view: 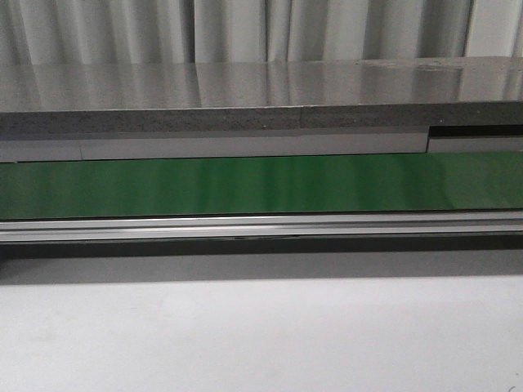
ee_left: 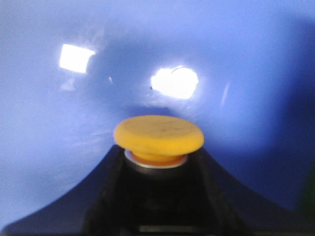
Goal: Move button from left to right
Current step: 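Lift the button with the left gripper and place it on the belt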
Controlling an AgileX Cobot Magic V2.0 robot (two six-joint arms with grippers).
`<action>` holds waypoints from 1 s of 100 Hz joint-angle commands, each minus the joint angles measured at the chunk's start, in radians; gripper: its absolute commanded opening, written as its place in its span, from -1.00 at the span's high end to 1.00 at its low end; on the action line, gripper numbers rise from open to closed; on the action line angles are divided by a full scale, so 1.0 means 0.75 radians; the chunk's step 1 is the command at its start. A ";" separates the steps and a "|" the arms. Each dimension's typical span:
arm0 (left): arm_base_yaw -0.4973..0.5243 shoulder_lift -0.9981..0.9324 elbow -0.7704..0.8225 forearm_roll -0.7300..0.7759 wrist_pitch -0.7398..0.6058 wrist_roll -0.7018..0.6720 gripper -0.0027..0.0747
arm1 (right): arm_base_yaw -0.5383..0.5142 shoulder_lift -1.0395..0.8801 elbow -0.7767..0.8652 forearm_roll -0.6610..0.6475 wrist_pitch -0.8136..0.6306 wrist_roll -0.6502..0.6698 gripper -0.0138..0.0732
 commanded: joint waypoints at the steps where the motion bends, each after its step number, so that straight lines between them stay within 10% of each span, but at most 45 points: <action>1: -0.006 -0.169 -0.031 -0.054 -0.017 -0.002 0.96 | 0.004 -0.029 -0.021 -0.008 -0.108 0.001 0.84; 100: -0.326 -0.315 -0.029 -0.003 0.001 -0.016 0.96 | 0.004 -0.029 -0.021 -0.008 -0.108 0.001 0.84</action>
